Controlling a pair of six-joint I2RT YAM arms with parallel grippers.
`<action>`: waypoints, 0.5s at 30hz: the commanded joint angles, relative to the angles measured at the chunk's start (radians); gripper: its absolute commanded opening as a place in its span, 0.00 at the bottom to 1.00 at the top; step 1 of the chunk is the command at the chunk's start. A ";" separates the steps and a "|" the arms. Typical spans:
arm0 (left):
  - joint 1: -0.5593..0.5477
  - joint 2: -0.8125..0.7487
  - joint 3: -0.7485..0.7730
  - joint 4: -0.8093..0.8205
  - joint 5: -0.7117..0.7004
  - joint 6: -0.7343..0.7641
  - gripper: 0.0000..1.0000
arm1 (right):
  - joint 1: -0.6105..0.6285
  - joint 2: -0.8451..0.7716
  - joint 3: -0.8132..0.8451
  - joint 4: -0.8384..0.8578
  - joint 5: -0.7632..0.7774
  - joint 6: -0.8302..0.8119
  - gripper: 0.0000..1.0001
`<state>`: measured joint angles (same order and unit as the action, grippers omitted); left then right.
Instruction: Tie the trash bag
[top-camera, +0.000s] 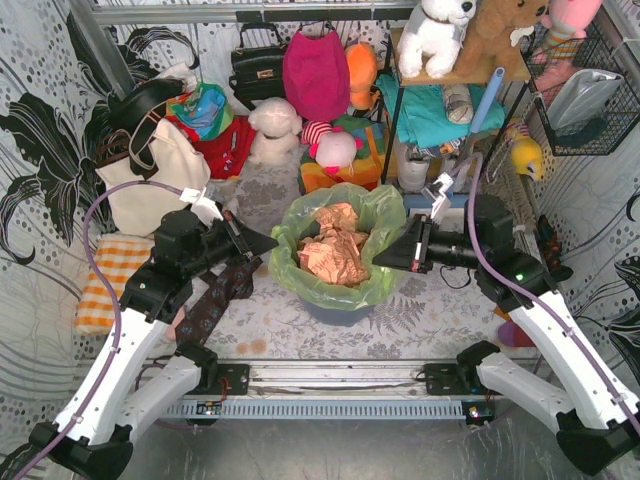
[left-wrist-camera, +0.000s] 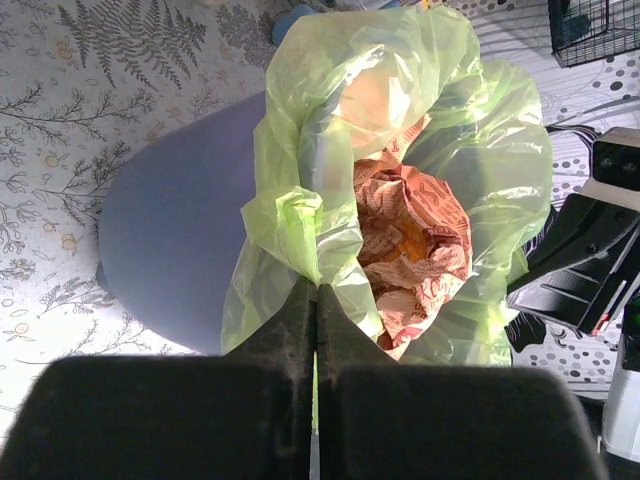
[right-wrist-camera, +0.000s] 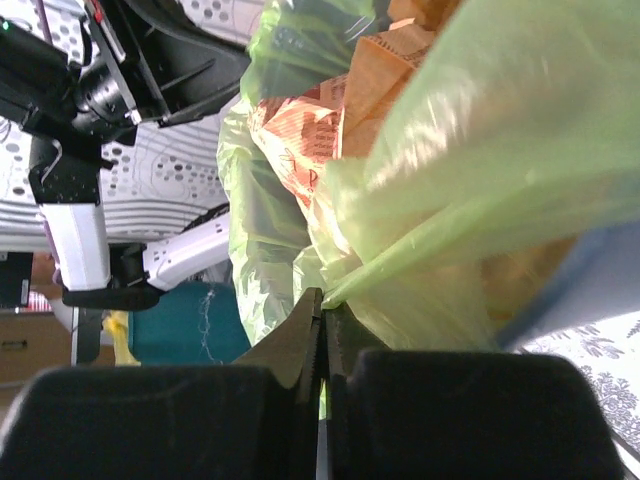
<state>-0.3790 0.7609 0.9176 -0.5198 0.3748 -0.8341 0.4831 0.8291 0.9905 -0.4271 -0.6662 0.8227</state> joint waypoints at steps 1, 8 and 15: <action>-0.001 -0.011 -0.003 0.046 0.029 -0.011 0.00 | 0.079 0.038 -0.004 0.095 0.031 0.022 0.00; -0.002 -0.013 0.081 0.019 0.031 -0.016 0.00 | 0.143 0.092 0.027 0.184 0.112 0.059 0.00; -0.003 -0.005 0.169 0.062 0.084 -0.066 0.00 | 0.143 0.102 0.059 0.247 0.148 0.094 0.00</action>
<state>-0.3790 0.7620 1.0340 -0.5293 0.4023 -0.8646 0.6189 0.9306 0.9947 -0.2695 -0.5507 0.8825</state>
